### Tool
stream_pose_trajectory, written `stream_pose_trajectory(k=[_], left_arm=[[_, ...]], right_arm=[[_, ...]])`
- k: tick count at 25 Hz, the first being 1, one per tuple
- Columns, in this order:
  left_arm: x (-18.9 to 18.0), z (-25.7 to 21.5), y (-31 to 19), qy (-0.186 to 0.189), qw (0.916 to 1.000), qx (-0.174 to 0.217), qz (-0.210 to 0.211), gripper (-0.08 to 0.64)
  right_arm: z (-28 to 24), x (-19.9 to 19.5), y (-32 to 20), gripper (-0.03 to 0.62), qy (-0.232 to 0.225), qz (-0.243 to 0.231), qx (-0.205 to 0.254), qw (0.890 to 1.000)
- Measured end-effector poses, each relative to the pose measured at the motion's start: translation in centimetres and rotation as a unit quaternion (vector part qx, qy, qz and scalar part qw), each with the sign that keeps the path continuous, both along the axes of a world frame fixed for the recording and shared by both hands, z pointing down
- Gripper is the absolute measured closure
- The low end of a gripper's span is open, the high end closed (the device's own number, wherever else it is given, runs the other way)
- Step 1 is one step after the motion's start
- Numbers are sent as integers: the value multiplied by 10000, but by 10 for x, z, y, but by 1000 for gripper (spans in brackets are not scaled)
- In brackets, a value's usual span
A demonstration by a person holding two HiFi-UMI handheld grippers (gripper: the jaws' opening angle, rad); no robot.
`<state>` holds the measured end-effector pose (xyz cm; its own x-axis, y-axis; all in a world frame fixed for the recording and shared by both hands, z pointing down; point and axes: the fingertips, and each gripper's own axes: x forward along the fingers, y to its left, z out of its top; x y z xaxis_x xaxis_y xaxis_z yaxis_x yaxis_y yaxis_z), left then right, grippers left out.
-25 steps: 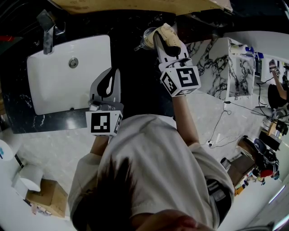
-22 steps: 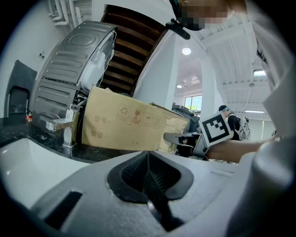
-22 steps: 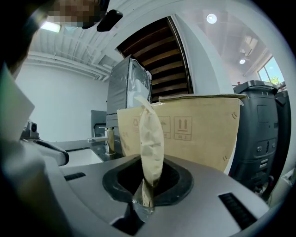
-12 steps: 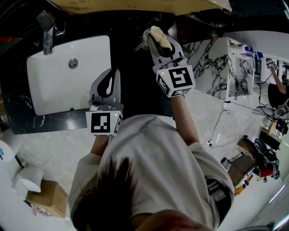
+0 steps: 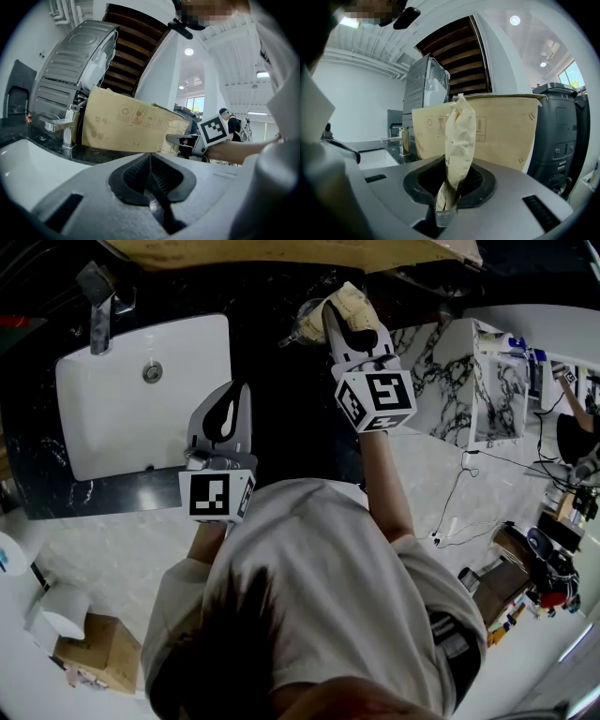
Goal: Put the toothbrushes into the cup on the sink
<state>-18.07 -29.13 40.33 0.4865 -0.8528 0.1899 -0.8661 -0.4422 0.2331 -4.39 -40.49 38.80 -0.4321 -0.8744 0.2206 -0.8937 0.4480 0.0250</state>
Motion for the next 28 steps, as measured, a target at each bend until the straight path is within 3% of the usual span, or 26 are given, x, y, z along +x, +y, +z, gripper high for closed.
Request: stream_pose_trajectory(k=[14,26,28], left_arm=[[-1,0,-1,-13,10000,-19,-23,535],[0,1,0,-2,10000,-14,-8,535],[0,1,0,-12,10000,-12,-2,535]], right_arm=[[5,17,-13,543,-293,297,-50,9991],[4,16,-13,539,-375,219,29,9991],[5,15,-12,481,-386,192,-1,9991]])
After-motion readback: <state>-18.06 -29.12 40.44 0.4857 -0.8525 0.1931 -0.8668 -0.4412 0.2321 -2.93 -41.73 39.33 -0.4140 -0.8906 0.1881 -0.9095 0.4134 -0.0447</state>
